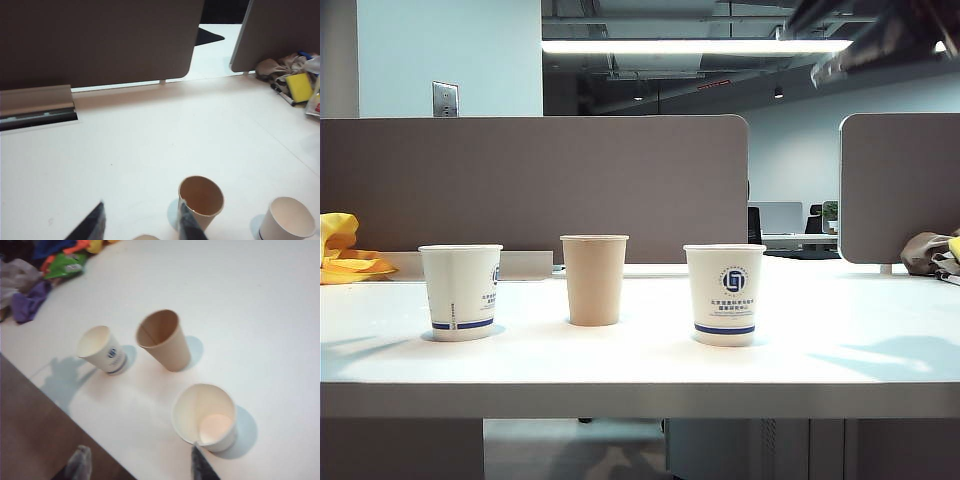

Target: Pick up all the paper cups on the table one by one and stack them together.

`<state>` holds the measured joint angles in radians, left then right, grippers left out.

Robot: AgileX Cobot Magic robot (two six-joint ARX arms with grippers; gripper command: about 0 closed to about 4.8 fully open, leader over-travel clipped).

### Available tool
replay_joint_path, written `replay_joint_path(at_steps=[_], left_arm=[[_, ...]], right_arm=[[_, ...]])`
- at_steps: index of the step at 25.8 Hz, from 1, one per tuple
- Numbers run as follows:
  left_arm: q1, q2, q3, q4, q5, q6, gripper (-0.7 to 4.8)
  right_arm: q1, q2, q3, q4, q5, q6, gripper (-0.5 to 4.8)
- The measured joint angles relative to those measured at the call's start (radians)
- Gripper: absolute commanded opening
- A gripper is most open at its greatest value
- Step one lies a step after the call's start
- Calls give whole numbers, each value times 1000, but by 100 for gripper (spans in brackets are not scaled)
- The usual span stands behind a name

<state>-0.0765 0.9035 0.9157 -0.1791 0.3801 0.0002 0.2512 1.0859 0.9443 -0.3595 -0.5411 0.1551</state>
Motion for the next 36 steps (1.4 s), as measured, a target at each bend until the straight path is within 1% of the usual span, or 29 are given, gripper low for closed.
replay_joint_path(at_steps=[1, 3, 11, 14, 18, 22, 26, 29, 36], left_arm=[[-18, 19, 0, 11, -8, 5, 187], [-27, 44, 0, 5, -6, 7, 187], [-26, 171, 0, -49, -10, 3, 187], [-25, 192, 0, -48, -10, 3, 187], [-26, 214, 0, -30, -11, 3, 186], [-26, 215, 0, 5, -37, 8, 184], [-26, 254, 1, 72, -43, 5, 184], [-26, 309, 0, 68, -44, -33, 184], [-30, 351, 0, 43, -25, -40, 184]], right_arm=[[11, 26, 0, 3, 19, -3, 257], [19, 56, 0, 2, 24, -5, 257], [21, 185, 0, 2, 43, -7, 257], [21, 228, 0, 5, 45, -7, 257], [21, 284, 1, 66, 48, -8, 257], [23, 323, 1, 92, 49, -7, 257], [60, 385, 1, 119, 52, -6, 257], [92, 412, 1, 155, 54, -1, 256], [89, 421, 1, 168, 81, 1, 252]])
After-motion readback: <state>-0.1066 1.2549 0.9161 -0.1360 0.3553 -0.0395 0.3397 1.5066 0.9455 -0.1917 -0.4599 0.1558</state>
